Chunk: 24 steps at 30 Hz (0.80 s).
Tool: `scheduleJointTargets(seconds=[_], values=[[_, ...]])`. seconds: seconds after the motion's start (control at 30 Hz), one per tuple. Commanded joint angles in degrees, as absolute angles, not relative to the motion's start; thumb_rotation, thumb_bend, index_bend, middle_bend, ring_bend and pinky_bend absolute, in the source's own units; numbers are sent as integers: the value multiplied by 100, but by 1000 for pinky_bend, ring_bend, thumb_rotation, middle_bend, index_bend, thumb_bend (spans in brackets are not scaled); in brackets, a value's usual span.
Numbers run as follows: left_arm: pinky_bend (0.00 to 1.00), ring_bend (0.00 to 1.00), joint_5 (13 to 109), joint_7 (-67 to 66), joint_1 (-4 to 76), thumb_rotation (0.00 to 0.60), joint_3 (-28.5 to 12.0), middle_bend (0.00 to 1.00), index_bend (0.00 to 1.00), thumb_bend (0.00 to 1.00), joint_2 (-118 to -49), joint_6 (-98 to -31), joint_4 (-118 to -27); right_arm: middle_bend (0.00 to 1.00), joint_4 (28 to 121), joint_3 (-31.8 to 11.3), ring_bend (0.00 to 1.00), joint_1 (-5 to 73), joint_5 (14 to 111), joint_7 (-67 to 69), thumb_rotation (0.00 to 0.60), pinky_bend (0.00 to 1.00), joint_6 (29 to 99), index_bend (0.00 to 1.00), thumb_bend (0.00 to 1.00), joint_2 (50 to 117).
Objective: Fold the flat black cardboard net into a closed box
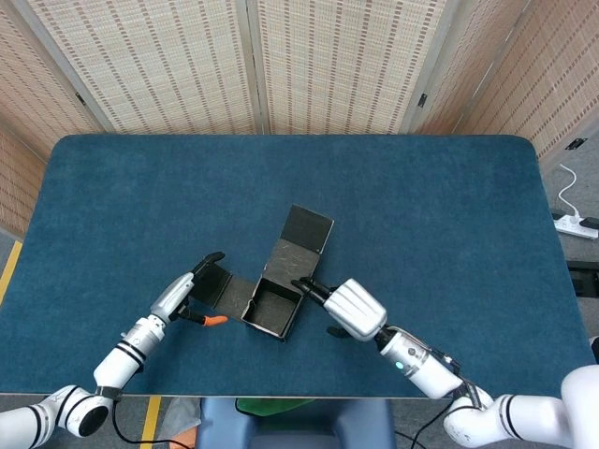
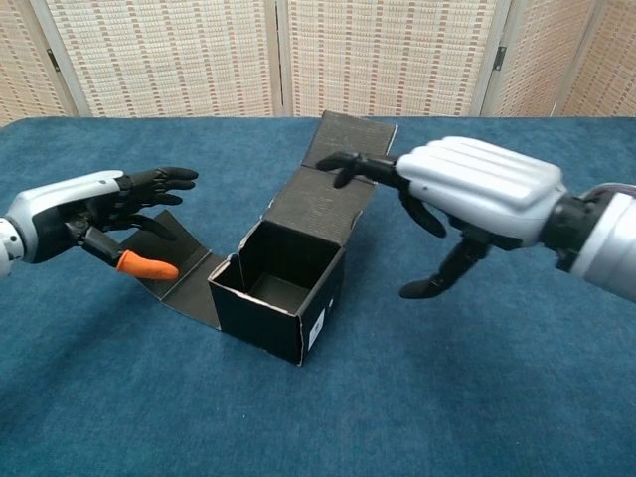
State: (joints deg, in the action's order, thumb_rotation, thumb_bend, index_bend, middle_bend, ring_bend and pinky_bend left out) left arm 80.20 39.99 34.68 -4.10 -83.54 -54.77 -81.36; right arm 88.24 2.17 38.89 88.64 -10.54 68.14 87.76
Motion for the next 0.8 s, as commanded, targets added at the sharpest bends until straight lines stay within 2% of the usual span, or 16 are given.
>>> scheduleJointTargets(seconds=[0.03, 0.2, 0.37, 0.57, 0.8], values=[[227, 0, 8126, 4054, 3349, 600, -369, 0, 43, 170, -8210, -5613, -8325, 169, 9455, 304, 708, 3359, 7882, -284, 600, 1000, 6482, 0, 31, 8480], [226, 0, 8293, 4032, 3288, 600, -274, 0, 33, 171, -8052, -5684, -8529, 104, 9682, 41, 708, 3449, 6921, 89, 600, 1000, 5673, 0, 24, 8470], [222, 0, 8363, 4000, 3217, 600, -231, 0, 21, 171, -7946, -5777, -8666, 43, 9581, -508, 706, 3876, 6038, 101, 600, 1000, 4888, 0, 17, 8579], [218, 0, 8341, 3944, 3163, 600, -233, 0, 16, 171, -7858, -5819, -8731, 30, 9295, -1031, 701, 4634, 5152, -150, 600, 1000, 4000, 0, 14, 8727], [218, 0, 8238, 3926, 3154, 600, -275, 0, 8, 172, -7833, -5751, -8729, 30, 8681, -1418, 701, 5579, 4187, -431, 600, 1000, 3341, 0, 14, 8995]])
